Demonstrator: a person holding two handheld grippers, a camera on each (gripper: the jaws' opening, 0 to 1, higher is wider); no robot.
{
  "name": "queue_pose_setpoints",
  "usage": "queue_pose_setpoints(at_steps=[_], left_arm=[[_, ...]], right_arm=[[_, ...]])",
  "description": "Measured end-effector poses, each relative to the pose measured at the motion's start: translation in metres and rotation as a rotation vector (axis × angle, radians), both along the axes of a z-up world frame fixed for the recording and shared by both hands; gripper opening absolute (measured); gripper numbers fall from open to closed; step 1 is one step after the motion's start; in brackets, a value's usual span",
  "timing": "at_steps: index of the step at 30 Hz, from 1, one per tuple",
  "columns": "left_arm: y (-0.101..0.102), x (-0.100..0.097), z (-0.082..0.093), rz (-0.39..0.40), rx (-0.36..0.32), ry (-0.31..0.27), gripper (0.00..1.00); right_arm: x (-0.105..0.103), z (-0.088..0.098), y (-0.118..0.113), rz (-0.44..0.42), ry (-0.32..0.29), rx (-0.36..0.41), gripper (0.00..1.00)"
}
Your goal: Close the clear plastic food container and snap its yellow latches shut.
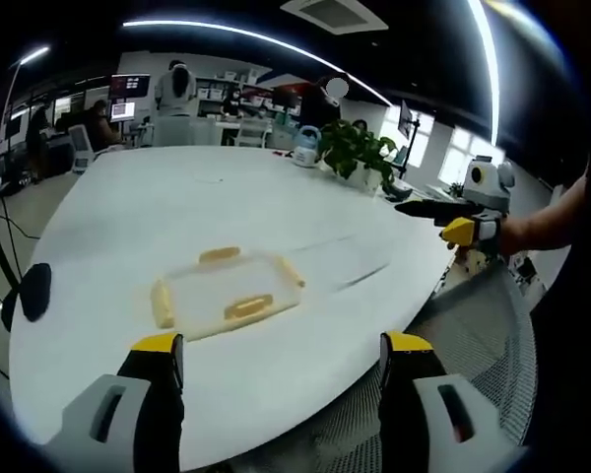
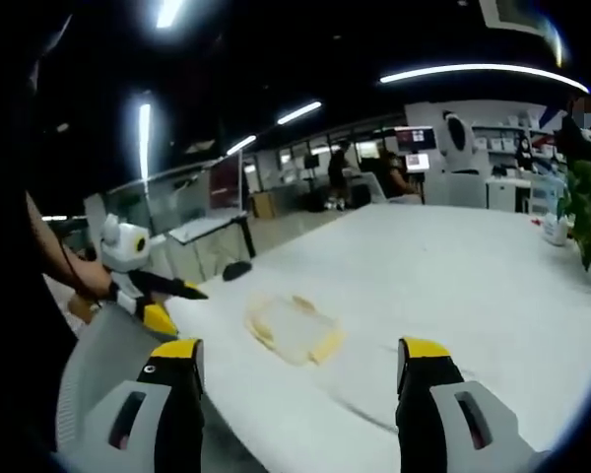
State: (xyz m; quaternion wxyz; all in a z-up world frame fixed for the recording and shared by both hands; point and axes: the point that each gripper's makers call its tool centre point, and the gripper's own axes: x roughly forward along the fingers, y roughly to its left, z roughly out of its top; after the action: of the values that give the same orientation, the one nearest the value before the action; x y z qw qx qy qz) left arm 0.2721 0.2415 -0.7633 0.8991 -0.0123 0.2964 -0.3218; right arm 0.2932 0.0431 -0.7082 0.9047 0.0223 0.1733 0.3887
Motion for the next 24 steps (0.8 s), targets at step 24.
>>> queue_pose_setpoints(at_steps=[24], left_arm=[[0.022,0.026,0.002,-0.019,0.026,-0.016,0.82]], right_arm=[[0.021,-0.008,0.037,0.053,0.0,-0.014,0.79]])
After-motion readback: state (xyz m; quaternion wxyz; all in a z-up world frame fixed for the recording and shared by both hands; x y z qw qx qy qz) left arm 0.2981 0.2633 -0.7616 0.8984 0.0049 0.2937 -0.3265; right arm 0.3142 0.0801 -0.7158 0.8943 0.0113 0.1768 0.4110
